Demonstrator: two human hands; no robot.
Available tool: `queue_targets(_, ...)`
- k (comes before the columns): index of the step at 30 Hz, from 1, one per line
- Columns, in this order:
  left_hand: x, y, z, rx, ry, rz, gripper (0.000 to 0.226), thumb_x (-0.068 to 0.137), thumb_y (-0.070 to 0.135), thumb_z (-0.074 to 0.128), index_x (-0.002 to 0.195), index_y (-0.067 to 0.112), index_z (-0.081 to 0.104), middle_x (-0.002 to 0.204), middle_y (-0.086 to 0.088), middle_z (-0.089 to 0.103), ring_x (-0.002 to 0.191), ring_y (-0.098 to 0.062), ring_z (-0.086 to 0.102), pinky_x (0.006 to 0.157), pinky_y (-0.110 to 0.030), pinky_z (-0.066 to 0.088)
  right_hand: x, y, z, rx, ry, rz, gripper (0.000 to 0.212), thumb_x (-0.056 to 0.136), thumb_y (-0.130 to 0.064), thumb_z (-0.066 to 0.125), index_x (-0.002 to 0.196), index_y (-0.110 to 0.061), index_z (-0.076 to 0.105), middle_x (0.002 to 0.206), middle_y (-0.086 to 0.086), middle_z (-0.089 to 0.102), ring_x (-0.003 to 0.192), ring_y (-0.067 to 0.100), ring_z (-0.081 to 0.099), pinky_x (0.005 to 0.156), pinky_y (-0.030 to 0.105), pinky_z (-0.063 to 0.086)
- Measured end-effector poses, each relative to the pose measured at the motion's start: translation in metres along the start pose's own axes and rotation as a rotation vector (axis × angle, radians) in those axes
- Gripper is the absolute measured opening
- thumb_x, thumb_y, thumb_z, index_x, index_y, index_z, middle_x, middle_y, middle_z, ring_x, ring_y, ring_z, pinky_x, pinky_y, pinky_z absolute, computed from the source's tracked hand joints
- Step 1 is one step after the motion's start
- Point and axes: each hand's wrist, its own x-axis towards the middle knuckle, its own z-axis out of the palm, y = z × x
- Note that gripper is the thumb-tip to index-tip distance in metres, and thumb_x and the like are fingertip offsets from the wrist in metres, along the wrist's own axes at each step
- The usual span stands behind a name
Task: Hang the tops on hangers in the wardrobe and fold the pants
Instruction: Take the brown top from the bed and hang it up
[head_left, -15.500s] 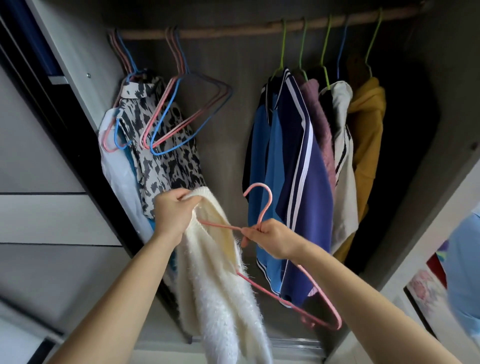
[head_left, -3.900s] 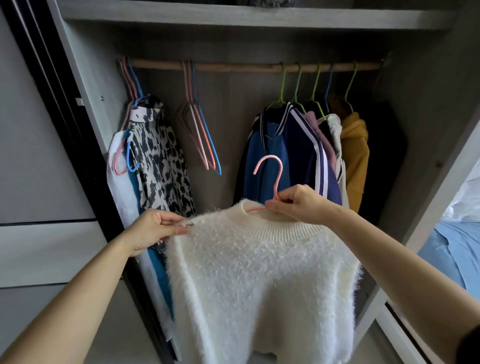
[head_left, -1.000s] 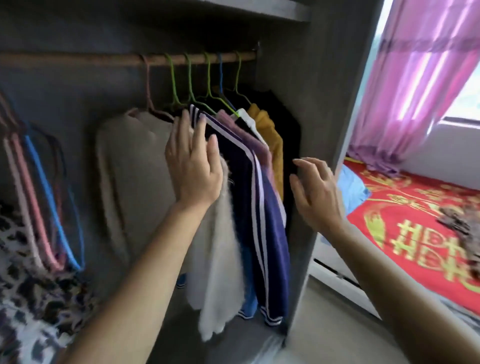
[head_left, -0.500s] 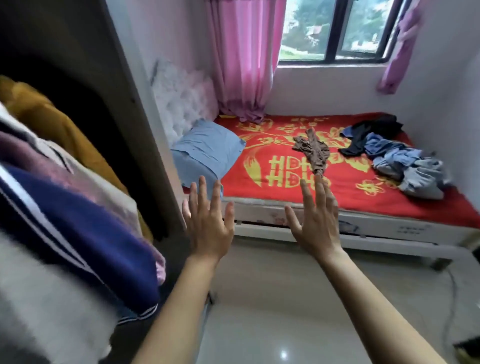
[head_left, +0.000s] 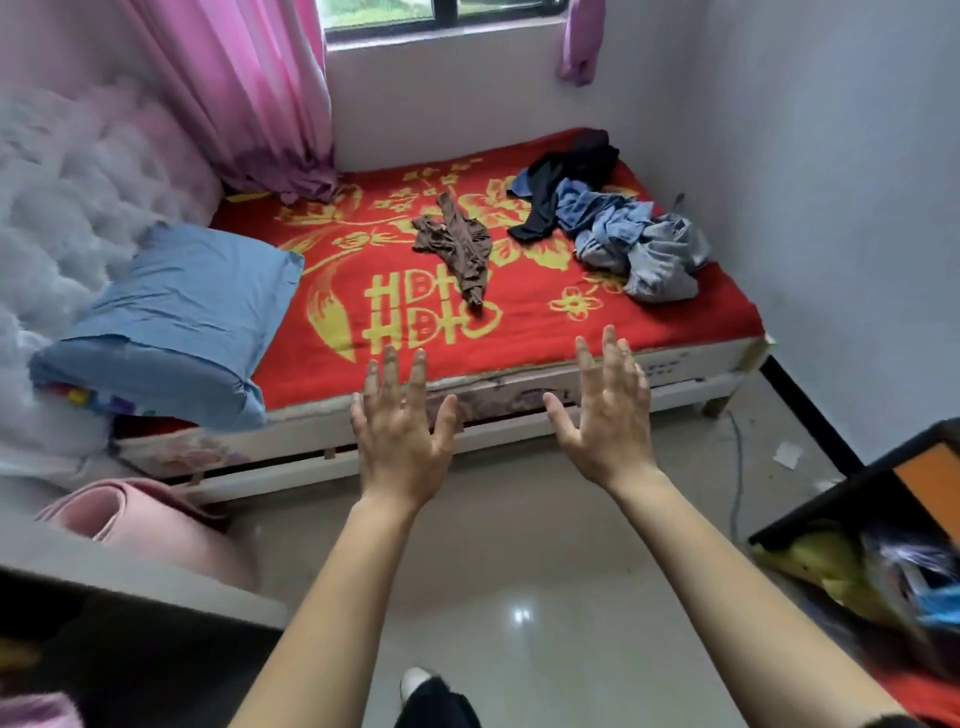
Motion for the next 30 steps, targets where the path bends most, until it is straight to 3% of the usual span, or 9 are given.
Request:
queue_targets(7,0.082,-0.024,0.082,-0.029,-0.110,-0.083,0.067,0.099,0.056,0.035,0.157,0.028,0.016,0.165,-0.005,0.004,0.151,-0.024,0.002,0.118,-0.054,0.007,0.077,0.025,0.065,0.004,-0.103,0.016,0.085,0.094,-0.050,0.055,0.160,-0.021,0.011,0.167,0.013,-0.005,0.153,0.032,0.000,0.121,0.050,0.006)
queue_targets(12,0.206,-0.032,0.142,-0.052,-0.214,-0.105,0.072,0.098,0.058,0.032,0.157,0.028,0.005,0.165,-0.005,-0.004,0.151,-0.025,-0.003,0.120,-0.053,0.006,0.197,0.058,0.102,-0.128,-0.176,0.045,0.088,0.095,-0.052,0.053,0.160,-0.020,0.003,0.166,0.013,-0.011,0.153,0.031,-0.003,0.123,0.050,0.006)
queue_targets(19,0.369,-0.064,0.173,-0.010,-0.232,-0.089,0.072,0.099,0.057,0.033,0.158,0.025,0.007,0.165,-0.007,-0.001,0.152,-0.025,-0.001,0.121,-0.050,0.008,0.346,0.072,0.136,-0.178,-0.186,0.104,0.084,0.097,-0.051,0.049,0.160,-0.020,0.003,0.166,0.014,-0.009,0.153,0.031,0.000,0.124,0.048,0.008)
queue_targets(30,0.485,-0.075,0.282,0.082,-0.437,-0.145,0.072,0.098,0.059,0.028,0.157,0.027,0.002,0.165,-0.006,-0.004,0.152,-0.023,-0.002,0.122,-0.049,0.010,0.483,0.142,0.246,-0.092,-0.398,0.146,0.084,0.097,-0.046,0.051,0.160,-0.021,0.000,0.166,0.012,-0.010,0.154,0.031,0.000,0.123,0.047,0.011)
